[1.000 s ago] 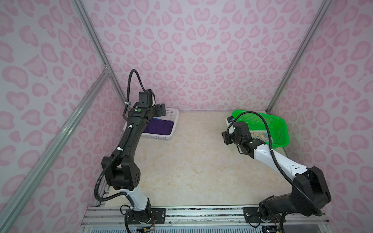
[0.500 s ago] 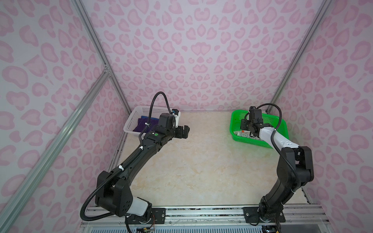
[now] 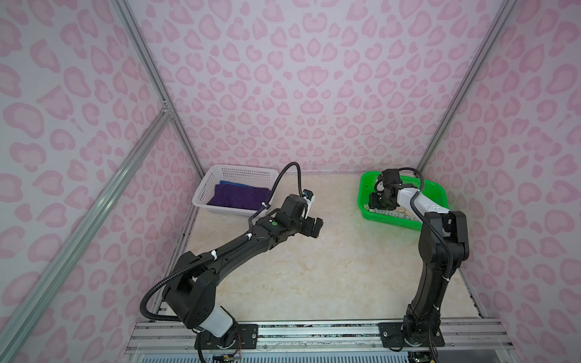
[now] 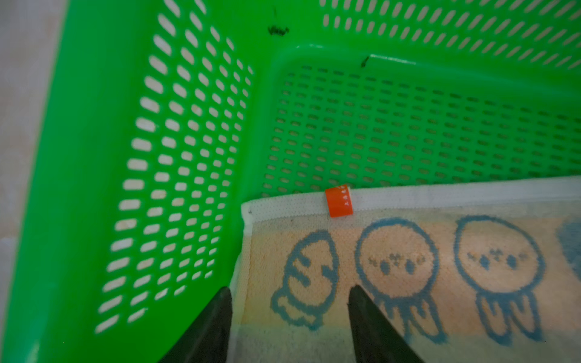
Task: Fold and stack the towels
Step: 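Lower the right gripper onto the patterned towel's edge in the green basket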
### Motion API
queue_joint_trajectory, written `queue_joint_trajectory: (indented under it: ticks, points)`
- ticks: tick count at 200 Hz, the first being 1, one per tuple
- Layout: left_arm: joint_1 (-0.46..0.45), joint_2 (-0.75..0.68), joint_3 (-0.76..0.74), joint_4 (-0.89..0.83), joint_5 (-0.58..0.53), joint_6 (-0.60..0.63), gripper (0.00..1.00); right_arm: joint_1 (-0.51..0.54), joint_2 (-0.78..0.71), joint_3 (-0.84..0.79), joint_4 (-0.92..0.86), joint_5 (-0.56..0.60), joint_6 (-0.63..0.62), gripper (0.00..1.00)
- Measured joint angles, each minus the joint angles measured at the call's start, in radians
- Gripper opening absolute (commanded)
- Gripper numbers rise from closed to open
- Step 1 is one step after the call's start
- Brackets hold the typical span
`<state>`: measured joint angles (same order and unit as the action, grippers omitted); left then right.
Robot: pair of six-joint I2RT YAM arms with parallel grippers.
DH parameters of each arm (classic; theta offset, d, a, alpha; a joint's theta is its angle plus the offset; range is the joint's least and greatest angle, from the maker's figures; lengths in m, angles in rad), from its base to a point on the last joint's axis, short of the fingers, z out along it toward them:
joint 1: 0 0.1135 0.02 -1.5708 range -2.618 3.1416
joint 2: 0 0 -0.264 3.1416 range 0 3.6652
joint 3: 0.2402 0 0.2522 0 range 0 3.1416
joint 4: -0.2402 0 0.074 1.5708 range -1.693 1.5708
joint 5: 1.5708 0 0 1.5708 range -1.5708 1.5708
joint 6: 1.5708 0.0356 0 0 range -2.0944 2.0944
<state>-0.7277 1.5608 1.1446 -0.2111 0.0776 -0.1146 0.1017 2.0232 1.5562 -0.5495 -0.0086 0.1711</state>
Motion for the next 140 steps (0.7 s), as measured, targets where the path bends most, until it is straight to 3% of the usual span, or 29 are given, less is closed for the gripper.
queue_joint_trajectory:
  ticks: [33,88,140]
  points:
    - [-0.016,0.01,-0.01,0.002,-0.029,-0.007,0.98,-0.003,0.048,0.053,-0.058,0.01,-0.011,0.42]
    - [-0.025,0.012,-0.043,0.055,-0.066,-0.006,0.98,-0.038,0.129,0.091,-0.108,0.026,-0.026,0.0]
    - [-0.03,-0.012,-0.13,0.15,-0.159,-0.019,0.97,-0.056,0.062,0.045,-0.071,0.017,-0.039,0.0]
